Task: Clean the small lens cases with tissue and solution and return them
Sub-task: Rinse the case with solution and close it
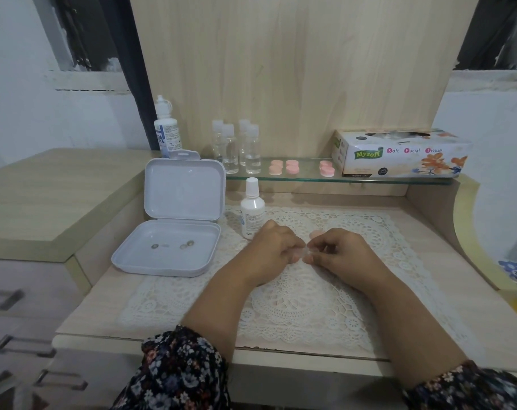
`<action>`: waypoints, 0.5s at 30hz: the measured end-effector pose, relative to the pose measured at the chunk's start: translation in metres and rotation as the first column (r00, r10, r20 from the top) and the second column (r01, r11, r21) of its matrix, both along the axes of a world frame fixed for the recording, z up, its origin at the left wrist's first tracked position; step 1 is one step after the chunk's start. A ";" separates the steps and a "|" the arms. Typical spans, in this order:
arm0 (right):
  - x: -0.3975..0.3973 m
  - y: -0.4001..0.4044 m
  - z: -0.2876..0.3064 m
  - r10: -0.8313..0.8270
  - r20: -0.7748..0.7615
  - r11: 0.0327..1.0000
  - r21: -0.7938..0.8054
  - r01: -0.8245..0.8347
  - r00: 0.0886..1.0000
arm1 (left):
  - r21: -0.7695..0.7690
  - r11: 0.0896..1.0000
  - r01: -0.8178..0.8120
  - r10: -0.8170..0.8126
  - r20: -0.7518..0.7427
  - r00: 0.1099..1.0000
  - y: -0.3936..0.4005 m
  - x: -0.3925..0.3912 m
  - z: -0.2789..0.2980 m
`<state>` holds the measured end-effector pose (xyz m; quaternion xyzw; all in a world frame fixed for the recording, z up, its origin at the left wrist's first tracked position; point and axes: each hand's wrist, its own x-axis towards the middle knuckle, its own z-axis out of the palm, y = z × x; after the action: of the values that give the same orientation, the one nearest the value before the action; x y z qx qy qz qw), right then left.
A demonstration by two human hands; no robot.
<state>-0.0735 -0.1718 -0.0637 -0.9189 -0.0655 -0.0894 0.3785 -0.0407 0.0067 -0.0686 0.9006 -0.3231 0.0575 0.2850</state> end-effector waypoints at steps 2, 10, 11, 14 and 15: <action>0.000 0.000 0.000 -0.006 -0.006 1.000 0.004 0.006 1.000 | -0.004 1.000 0.023 -0.023 0.001 1.000 0.001 0.000 -0.001; 0.000 0.000 -0.001 -0.012 -0.014 1.000 0.028 0.012 1.000 | -0.025 0.990 -0.136 0.138 0.117 0.984 0.003 -0.003 -0.002; 0.000 0.000 -0.001 -0.011 -0.012 1.000 0.025 0.011 1.000 | -0.011 0.988 -0.154 0.154 0.125 0.980 0.003 -0.002 -0.002; 0.001 0.000 -0.002 -0.013 -0.003 1.000 0.012 0.013 1.000 | 0.039 0.988 -0.150 0.145 0.105 0.984 0.000 -0.001 -0.003; 0.001 0.000 -0.002 -0.012 -0.004 1.000 0.010 0.012 1.000 | 0.036 0.990 -0.134 0.131 0.092 0.987 -0.001 -0.001 -0.003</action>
<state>-0.0723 -0.1720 -0.0653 -0.9176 -0.0586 -0.0901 0.3826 -0.0416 0.0056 -0.0712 0.9225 -0.2760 0.1095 0.2468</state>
